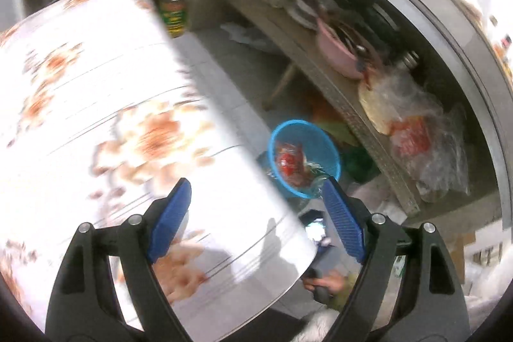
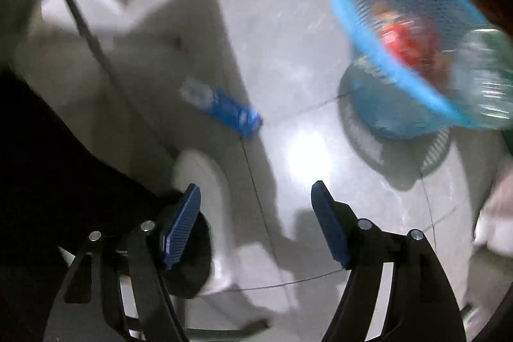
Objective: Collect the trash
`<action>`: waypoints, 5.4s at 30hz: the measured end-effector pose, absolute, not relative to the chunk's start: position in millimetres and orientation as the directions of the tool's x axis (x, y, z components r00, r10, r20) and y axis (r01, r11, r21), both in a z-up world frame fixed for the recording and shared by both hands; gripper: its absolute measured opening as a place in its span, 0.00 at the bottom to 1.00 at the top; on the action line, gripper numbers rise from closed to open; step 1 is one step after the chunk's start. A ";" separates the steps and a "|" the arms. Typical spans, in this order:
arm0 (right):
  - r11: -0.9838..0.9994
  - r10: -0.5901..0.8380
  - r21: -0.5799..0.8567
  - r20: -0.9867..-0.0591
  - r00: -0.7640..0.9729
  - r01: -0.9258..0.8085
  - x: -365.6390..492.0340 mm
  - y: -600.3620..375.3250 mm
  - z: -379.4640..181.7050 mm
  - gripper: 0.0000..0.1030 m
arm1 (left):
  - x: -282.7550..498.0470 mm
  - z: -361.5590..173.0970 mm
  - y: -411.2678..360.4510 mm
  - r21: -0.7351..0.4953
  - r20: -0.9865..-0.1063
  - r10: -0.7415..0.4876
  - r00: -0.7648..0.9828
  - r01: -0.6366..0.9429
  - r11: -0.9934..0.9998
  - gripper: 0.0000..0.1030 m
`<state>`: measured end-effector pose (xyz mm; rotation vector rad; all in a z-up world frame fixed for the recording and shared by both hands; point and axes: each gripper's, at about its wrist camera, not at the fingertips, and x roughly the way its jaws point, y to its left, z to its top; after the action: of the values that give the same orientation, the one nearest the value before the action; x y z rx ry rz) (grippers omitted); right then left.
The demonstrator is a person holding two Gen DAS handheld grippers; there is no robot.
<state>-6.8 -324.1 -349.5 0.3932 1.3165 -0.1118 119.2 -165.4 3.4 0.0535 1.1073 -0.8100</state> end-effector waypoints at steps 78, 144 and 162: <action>0.039 0.114 0.511 -0.856 0.504 0.859 -4.5 -548.6 -246.1 0.61 | 78.7 19.6 -78.3 -0.411 -0.692 -0.666 0.279 0.606 0.681 0.78; 0.803 -0.454 -0.078 -0.721 0.523 0.590 -106.7 -272.1 -6.6 0.94 | -7.3 0.1 -87.1 0.107 -0.781 -0.107 0.615 0.301 0.948 0.92; 0.800 -0.463 -0.084 -0.716 0.523 0.594 -106.3 -276.5 -3.5 0.94 | -8.0 1.8 -89.3 0.111 -0.780 -0.110 0.617 0.309 0.944 0.92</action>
<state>-106.3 -276.5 -3.5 0.1790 0.7998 -0.6363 -8.0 -89.3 1.8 0.2452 0.8754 -0.2443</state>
